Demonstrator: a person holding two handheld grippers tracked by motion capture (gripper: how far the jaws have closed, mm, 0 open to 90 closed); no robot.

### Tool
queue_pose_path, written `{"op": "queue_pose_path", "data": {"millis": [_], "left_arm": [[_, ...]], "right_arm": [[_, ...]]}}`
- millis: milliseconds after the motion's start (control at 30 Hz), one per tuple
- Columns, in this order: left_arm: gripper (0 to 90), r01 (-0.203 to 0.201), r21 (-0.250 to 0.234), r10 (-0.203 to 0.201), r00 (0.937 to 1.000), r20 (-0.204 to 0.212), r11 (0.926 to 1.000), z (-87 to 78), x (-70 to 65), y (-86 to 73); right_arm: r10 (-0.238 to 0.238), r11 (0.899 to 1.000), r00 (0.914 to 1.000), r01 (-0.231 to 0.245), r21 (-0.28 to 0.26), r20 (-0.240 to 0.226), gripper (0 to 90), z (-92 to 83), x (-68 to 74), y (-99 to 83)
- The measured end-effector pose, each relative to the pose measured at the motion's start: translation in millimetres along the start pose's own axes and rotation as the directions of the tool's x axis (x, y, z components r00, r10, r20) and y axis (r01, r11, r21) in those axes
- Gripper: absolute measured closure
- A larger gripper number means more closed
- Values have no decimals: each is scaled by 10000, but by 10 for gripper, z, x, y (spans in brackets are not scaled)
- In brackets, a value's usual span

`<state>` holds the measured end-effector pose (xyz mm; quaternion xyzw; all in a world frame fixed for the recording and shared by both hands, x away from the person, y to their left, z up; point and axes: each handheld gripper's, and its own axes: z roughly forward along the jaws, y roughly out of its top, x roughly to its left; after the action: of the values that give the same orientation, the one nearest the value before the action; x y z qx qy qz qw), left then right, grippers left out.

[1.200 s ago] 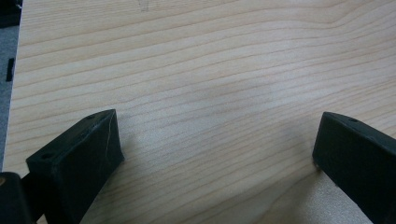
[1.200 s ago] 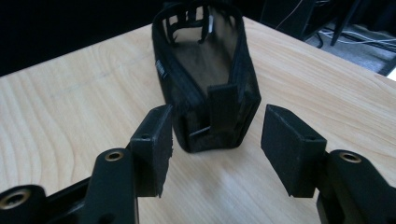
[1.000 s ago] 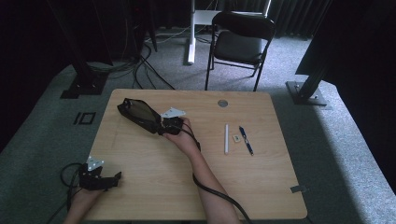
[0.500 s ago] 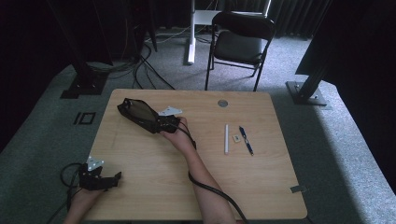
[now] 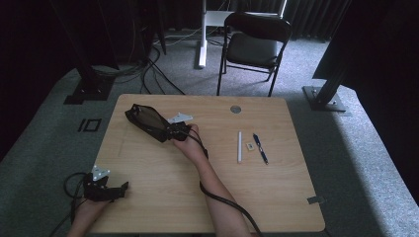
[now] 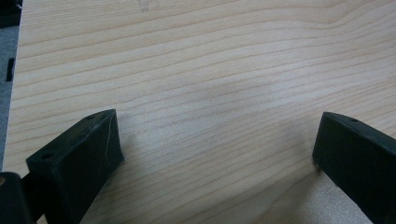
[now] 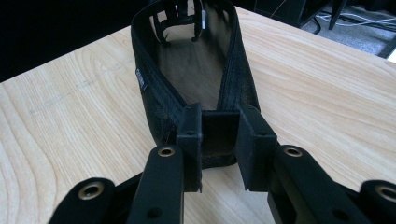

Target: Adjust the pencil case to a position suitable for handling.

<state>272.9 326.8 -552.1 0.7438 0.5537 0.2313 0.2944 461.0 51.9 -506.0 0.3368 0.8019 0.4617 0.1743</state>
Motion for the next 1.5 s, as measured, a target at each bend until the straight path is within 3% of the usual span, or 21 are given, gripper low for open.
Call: {"op": "queue_pose_path", "data": {"millis": [600, 1500], "left_arm": [[14, 12, 4, -12, 10000, 11, 10000, 0, -1, 0], [14, 4, 10, -4, 10000, 12, 10000, 0, 0, 0]], "right_arm": [[-87, 9998, 9998, 90, 197, -165, 733, -220, 18, -124], [239, 9995, 9996, -237, 199, -123, 733, -692, -41, -441]]}}
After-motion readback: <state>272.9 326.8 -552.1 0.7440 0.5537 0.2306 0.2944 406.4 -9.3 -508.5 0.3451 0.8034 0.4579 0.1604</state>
